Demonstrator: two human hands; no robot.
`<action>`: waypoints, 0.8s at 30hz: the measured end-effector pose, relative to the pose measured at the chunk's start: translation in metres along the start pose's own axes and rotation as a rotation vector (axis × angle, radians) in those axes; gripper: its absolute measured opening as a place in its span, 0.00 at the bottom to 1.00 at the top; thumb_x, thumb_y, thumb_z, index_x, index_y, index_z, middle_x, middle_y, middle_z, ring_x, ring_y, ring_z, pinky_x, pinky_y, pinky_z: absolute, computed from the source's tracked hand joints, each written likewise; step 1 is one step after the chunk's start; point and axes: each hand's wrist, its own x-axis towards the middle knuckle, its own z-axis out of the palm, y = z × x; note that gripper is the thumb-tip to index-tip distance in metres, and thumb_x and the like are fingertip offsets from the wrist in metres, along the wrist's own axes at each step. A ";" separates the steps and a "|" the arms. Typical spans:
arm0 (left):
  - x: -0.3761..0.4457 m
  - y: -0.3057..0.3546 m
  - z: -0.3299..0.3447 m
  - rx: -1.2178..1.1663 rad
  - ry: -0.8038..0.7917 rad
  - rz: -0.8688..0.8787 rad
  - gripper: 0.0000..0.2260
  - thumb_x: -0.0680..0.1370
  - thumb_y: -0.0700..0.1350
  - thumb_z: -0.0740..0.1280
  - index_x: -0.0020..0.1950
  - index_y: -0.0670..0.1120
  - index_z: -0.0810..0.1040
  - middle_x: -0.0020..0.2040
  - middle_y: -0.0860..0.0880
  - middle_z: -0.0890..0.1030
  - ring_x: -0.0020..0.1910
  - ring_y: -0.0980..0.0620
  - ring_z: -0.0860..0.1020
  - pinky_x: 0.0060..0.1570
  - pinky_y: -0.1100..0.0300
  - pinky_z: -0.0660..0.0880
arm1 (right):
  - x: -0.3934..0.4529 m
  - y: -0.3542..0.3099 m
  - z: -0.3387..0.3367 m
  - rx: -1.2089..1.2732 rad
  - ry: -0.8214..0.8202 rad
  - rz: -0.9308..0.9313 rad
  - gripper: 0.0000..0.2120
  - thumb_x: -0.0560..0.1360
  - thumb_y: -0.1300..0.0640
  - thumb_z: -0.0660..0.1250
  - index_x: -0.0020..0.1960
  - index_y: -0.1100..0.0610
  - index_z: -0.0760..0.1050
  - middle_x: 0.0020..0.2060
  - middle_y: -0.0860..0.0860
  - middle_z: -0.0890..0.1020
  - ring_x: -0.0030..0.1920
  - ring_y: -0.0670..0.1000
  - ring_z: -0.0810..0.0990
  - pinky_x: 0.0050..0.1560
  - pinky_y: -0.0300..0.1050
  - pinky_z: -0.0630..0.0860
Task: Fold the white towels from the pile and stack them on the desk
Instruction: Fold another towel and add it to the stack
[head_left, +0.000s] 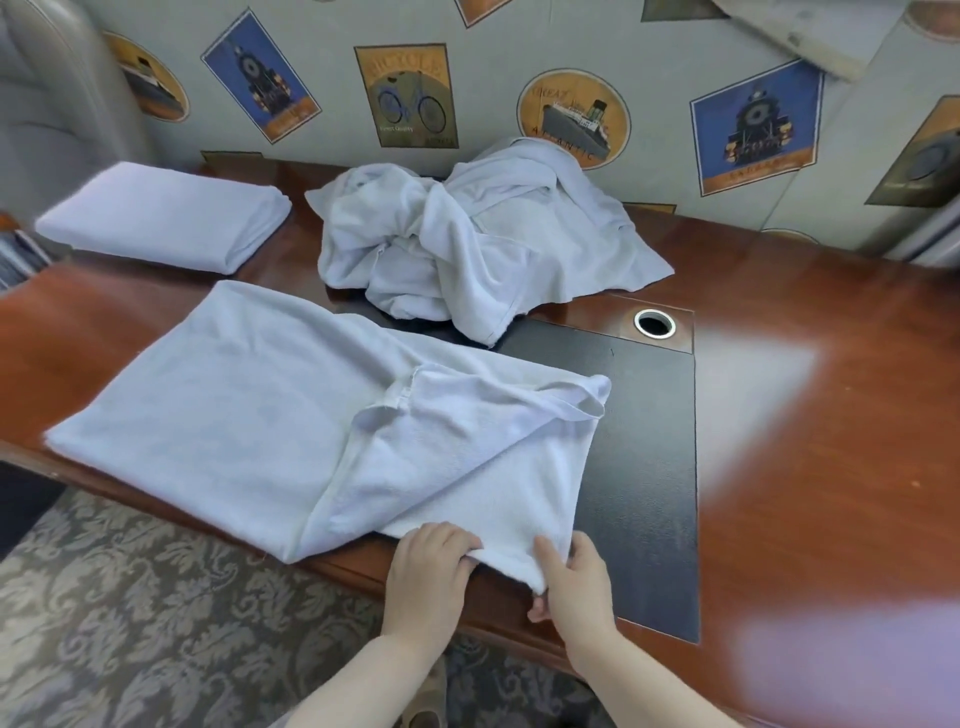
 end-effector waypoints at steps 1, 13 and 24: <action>-0.005 0.001 0.001 0.011 -0.008 -0.001 0.09 0.67 0.36 0.77 0.40 0.49 0.81 0.39 0.55 0.80 0.40 0.52 0.80 0.46 0.62 0.66 | -0.001 0.002 -0.003 -0.054 0.012 -0.015 0.07 0.80 0.54 0.65 0.48 0.58 0.72 0.34 0.58 0.77 0.22 0.52 0.73 0.23 0.47 0.76; -0.010 0.004 0.013 -0.364 0.084 -0.549 0.16 0.75 0.34 0.63 0.46 0.58 0.76 0.49 0.61 0.77 0.52 0.60 0.76 0.47 0.72 0.69 | -0.006 0.013 -0.039 -0.286 -0.182 0.015 0.11 0.73 0.58 0.70 0.51 0.55 0.69 0.28 0.57 0.81 0.26 0.55 0.80 0.30 0.53 0.82; 0.047 -0.033 -0.015 0.081 -0.044 -0.888 0.49 0.63 0.63 0.75 0.76 0.52 0.54 0.72 0.47 0.64 0.71 0.45 0.61 0.69 0.48 0.60 | -0.004 0.012 -0.030 -0.244 -0.246 0.075 0.07 0.73 0.57 0.69 0.50 0.53 0.78 0.37 0.53 0.85 0.32 0.56 0.85 0.26 0.43 0.75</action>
